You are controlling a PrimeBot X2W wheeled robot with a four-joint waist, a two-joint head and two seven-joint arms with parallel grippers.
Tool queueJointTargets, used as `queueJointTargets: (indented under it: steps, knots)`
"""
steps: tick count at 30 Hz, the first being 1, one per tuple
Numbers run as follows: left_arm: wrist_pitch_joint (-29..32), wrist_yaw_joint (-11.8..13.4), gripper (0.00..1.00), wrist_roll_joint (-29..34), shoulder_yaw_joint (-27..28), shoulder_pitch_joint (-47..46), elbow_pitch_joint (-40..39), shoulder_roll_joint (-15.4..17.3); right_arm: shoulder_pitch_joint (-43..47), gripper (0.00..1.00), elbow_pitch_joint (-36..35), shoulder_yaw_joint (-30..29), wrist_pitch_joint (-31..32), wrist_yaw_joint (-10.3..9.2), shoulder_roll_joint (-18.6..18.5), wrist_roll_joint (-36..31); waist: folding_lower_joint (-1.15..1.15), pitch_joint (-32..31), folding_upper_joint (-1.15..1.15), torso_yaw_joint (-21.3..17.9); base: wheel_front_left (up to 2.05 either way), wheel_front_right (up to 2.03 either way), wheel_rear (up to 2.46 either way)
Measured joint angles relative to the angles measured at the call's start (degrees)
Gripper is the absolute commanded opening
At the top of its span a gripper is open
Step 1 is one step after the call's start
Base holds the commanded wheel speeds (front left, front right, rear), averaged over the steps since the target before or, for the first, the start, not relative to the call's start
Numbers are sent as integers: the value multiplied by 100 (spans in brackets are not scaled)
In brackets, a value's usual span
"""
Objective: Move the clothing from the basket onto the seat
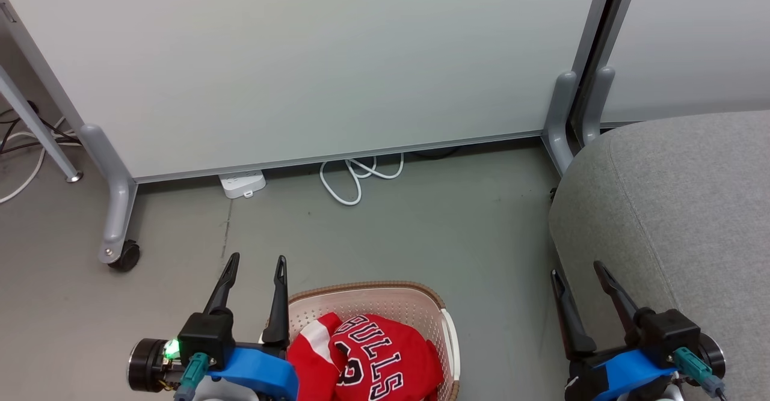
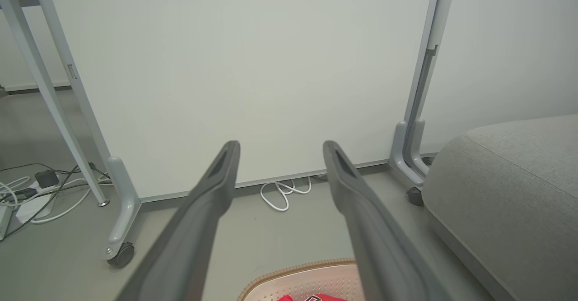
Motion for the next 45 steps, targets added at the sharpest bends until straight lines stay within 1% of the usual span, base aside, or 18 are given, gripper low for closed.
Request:
queueJointTargets:
  steps: [7, 18, 22, 25, 29, 37, 45]
  knots:
    - [-67, 24, 100, 226, -51, -1, 27, 2, -15, 100, 32, 12, -59, 5, -3, -248, 0, 11, 0, -4, 0, 0, 0]
    - [-67, 14, 100, 226, -51, -1, 81, 3, -15, 100, 59, 4, -63, 5, -2, -252, 0, 18, 0, -20, 0, 0, 0]
    - [-67, -35, 100, 236, -59, -41, 182, 4, -25, 100, 56, 5, -63, 5, -2, -252, 0, 59, 0, -21, 0, 0, 0]
    - [-68, -129, 100, 238, -82, -214, 330, 4, -79, 100, 26, 30, -63, 5, -4, -253, 0, 154, 0, -36, 0, 0, 0]
    - [-68, -237, 100, 297, -138, -590, 628, 7, -236, 100, -40, 73, -64, 5, -49, -250, 0, 388, 0, -85, 0, 0, 0]
    - [-68, -476, 100, 487, -548, -1516, 1684, 83, -776, 100, -140, 166, -64, 5, -115, -234, 0, 1122, 0, -290, 0, 0, 0]
    - [-69, -543, 100, 450, -1017, -2438, 2952, 214, -1306, 100, -294, 147, -64, 5, -135, -202, 1, 2029, 0, -574, 0, 0, 0]
